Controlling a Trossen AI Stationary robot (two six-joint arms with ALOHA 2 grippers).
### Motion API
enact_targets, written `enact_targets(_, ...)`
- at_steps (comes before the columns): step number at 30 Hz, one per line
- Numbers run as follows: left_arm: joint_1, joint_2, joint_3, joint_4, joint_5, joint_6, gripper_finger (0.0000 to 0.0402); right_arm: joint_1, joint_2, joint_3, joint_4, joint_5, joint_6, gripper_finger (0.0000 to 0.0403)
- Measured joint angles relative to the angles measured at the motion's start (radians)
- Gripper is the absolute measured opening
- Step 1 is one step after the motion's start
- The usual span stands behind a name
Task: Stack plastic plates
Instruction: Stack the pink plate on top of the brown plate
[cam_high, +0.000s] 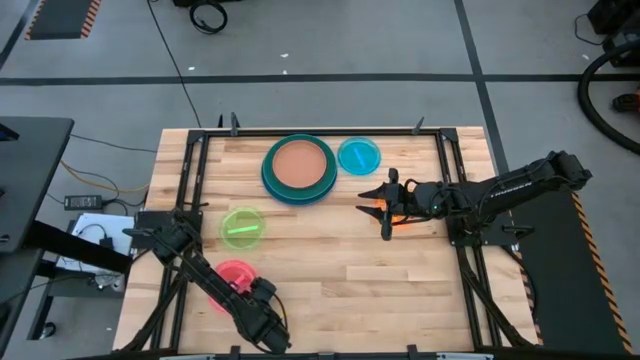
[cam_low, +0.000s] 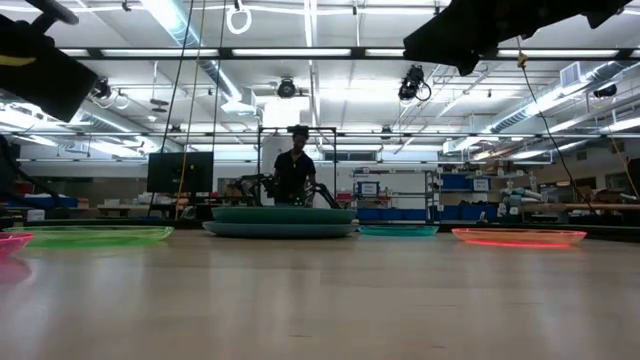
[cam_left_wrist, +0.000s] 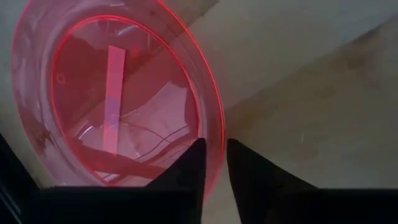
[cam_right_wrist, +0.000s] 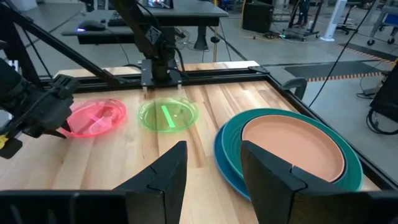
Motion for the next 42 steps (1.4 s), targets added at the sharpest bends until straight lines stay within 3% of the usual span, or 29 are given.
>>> enact_targets(6, -0.009, -0.001, 0.000, 0.004, 0.016, 0.003, 0.0010, 0.001, 0.000, 0.000, 0.000, -0.008, 0.008, 0.0160)
enact_targets(18, -0.017, -0.001, 0.102, -0.076, 0.042, -0.034, 0.0005, 0.002, 0.000, 0.000, -0.009, -0.052, 0.019, 0.0160)
enact_targets(25, -0.014, -0.002, 0.246, -0.146, -0.126, 0.054, 0.0004, 0.002, 0.000, 0.000, -0.009, -0.053, 0.029, 0.0160)
enact_targets(32, -0.008, -0.002, 0.342, -0.154, -0.324, 0.280, 0.0003, 0.003, 0.000, 0.000, -0.024, -0.104, 0.049, 0.0160)
enact_targets(42, 0.042, -0.002, 0.371, -0.061, -0.615, 0.976, 0.0003, 0.074, 0.000, 0.000, -0.182, -0.059, 0.137, 0.0160)
